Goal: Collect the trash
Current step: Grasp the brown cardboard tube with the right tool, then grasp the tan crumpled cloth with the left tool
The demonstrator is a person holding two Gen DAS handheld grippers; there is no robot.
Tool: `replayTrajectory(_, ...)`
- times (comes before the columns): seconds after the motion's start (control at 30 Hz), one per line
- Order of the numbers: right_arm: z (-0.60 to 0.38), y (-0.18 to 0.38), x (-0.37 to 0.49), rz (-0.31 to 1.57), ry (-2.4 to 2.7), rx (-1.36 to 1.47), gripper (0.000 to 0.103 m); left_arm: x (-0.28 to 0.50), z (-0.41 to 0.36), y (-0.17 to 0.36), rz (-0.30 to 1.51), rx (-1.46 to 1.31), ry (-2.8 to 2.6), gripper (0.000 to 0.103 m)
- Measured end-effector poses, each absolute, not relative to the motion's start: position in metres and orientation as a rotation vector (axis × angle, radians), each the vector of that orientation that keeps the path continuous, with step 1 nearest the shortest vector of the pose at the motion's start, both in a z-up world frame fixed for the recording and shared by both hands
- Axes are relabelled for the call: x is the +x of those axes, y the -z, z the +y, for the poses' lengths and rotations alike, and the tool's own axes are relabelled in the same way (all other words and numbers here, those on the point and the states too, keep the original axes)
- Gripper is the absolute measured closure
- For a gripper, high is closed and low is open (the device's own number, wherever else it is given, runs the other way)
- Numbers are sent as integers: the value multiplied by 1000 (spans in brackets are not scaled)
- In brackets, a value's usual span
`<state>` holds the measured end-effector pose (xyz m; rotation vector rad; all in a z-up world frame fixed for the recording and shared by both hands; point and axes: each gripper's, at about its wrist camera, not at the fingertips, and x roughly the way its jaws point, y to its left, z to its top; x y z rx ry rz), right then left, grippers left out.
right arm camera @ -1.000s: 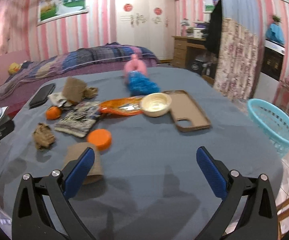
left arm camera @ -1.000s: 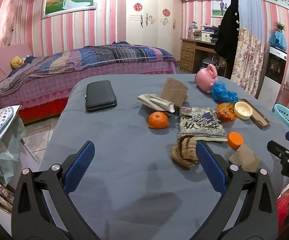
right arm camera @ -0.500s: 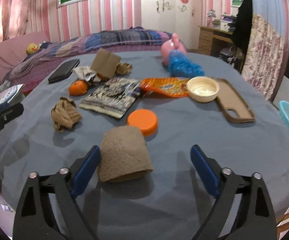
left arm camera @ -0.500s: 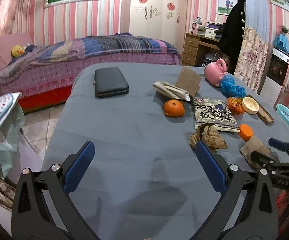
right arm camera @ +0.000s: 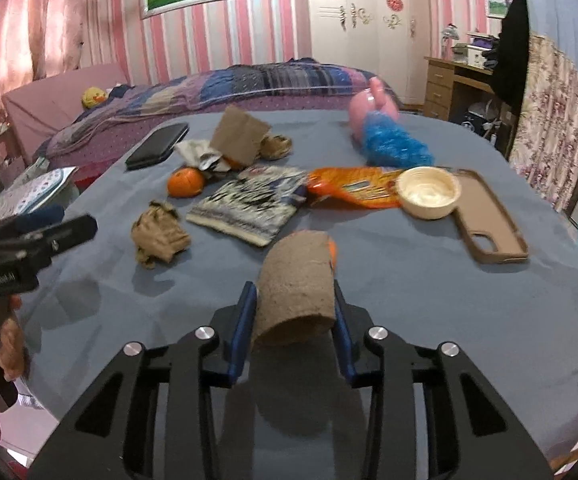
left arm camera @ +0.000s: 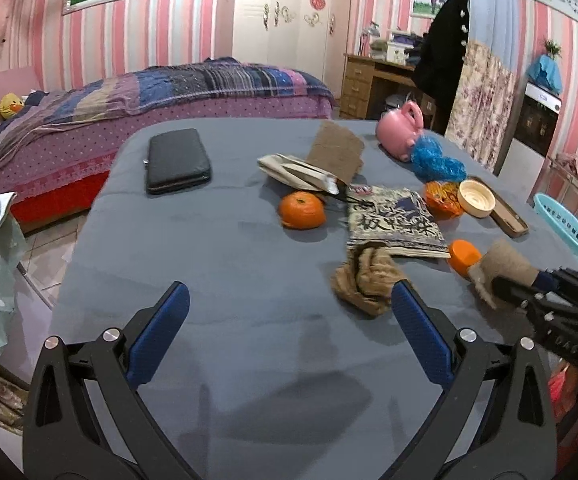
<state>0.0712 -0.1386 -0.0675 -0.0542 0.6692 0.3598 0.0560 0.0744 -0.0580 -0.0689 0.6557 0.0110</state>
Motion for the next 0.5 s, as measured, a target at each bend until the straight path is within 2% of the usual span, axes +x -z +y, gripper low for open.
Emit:
replayTrajectory(0.2, -169, 65, 77, 665, -295, -30, 67, 78, 40, 67, 717, -40, 70, 5)
replayTrajectory(0.23, -174, 64, 78, 664, -287, -26, 67, 82, 35, 69, 733, -33, 74, 8)
replayTrajectory(0.4, -194, 62, 81, 653, -256, -8, 67, 101, 19, 80, 793, -15, 110, 29)
replayTrajectory(0.5, -206, 59, 83, 647, -243, 11, 67, 111, 20, 83, 833, -24, 100, 50)
